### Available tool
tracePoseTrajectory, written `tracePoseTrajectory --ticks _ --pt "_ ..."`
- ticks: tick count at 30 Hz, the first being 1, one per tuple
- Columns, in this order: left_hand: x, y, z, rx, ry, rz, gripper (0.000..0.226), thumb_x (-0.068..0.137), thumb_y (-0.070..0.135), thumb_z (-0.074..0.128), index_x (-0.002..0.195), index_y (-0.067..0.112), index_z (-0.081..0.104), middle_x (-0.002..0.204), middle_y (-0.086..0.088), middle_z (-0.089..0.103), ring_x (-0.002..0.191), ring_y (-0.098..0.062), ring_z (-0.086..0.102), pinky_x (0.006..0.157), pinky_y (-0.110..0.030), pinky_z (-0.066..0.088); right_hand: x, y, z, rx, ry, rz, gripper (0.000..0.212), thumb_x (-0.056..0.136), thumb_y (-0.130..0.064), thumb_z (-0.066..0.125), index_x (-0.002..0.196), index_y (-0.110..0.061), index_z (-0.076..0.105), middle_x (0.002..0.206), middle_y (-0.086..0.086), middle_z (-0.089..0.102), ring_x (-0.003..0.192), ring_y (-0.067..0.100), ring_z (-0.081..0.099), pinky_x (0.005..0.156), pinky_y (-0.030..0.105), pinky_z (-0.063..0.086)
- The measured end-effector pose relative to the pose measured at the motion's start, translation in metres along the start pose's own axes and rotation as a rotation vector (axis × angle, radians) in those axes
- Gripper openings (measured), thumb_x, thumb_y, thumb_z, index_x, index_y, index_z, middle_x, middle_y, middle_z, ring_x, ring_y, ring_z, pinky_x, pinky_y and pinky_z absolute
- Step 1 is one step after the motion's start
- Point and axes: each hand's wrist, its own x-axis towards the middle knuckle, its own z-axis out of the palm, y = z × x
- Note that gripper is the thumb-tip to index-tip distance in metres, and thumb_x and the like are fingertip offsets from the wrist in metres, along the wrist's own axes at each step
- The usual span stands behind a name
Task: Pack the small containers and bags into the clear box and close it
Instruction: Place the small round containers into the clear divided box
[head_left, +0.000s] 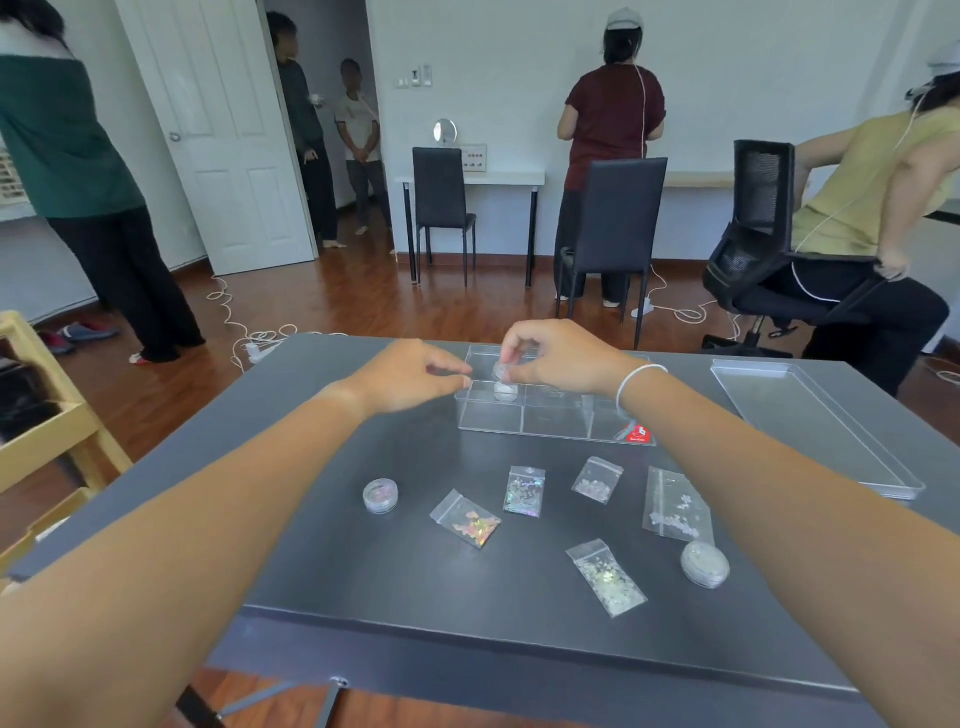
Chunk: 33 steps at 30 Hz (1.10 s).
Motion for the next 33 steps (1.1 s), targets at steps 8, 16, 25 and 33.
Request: tracePoseTrajectory --ticks 8,16,25,33 --pt "-0.003 -0.001 0.002 0.027 -0.024 0.031 0.035 0.087 0.032 0.058 0.118 0.018 0.063 0.14 0.002 0.051 0.13 -0.008 0.042 0.107 -0.018 0.02 0.02 -0.002 0.011 -0.141 -0.156 0.132 0.008 0.079 -0.017 0.07 0.086 -0.016 0.067 0.087 -0.007 0.058 0.081 0.012 0.053 0.064 0.022 0.04" --pt "-0.001 -0.003 0.001 0.007 -0.037 0.033 0.034 0.086 0.031 0.06 0.117 0.017 0.064 0.137 0.001 0.054 0.127 -0.005 0.045 0.104 -0.015 0.022 0.032 -0.009 0.008 -0.229 -0.34 0.229 0.013 0.071 -0.019 0.076 0.068 -0.022 0.064 0.088 -0.001 0.062 0.085 0.016 0.054 0.075 0.026 0.046" --pt "-0.001 -0.004 0.002 -0.009 -0.039 0.023 0.035 0.086 0.031 0.061 0.117 0.017 0.064 0.137 0.001 0.054 0.128 -0.007 0.045 0.107 -0.018 0.023 0.036 -0.013 0.012 -0.304 -0.374 0.304 0.014 0.068 -0.018 0.078 0.073 -0.017 0.065 0.061 -0.003 0.051 0.056 0.015 0.04 0.07 0.029 0.041" --pt "-0.002 -0.003 0.001 -0.026 -0.033 0.015 0.034 0.085 0.031 0.061 0.117 0.018 0.064 0.137 0.002 0.054 0.127 -0.006 0.045 0.106 -0.017 0.023 0.029 -0.013 0.016 -0.301 -0.286 0.276 0.018 0.074 -0.013 0.073 0.091 -0.007 0.071 0.114 0.011 0.068 0.092 0.026 0.059 0.084 0.036 0.051"
